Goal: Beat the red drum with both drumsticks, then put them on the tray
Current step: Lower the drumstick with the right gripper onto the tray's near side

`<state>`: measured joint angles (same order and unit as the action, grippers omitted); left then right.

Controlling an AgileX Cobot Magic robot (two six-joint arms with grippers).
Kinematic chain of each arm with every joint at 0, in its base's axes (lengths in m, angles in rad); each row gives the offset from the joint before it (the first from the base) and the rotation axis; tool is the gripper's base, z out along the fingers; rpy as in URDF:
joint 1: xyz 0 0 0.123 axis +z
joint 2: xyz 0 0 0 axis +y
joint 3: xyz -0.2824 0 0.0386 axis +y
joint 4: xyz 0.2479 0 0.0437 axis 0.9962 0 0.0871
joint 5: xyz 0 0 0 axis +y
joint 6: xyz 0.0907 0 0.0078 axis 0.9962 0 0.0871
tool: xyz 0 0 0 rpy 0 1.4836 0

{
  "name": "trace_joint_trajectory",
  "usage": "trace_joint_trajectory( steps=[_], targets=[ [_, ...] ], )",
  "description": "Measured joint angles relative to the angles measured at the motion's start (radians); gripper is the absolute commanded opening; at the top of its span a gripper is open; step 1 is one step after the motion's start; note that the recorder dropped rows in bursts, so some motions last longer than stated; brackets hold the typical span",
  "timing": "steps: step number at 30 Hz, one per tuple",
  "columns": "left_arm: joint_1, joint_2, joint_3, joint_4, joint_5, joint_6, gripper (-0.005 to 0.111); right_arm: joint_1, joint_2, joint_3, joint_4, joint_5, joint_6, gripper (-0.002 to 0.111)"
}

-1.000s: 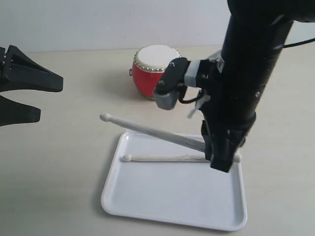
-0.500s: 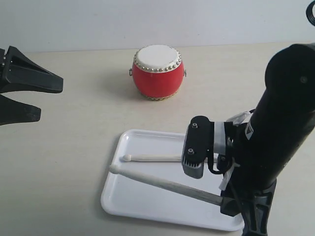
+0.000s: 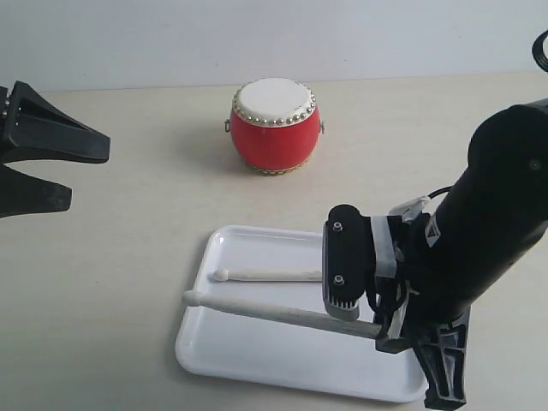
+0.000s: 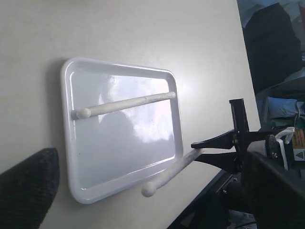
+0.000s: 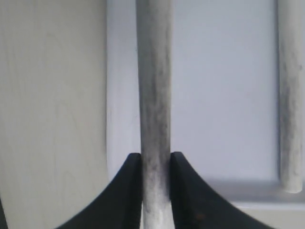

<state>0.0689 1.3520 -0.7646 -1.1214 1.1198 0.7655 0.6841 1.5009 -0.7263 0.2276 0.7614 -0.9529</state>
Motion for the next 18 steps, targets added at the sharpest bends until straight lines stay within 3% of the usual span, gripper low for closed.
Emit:
trace_joint_trajectory(
  steps=[14,18],
  targets=[
    [0.000,0.000,0.000,0.000,0.001,0.009,0.098,0.000,0.127,0.000,-0.040,-0.037,0.007,0.000],
    [0.000,0.000,0.000,0.000,0.001,0.011,0.098,0.000,0.132,0.000,-0.042,-0.051,0.015,0.007]
  ],
)
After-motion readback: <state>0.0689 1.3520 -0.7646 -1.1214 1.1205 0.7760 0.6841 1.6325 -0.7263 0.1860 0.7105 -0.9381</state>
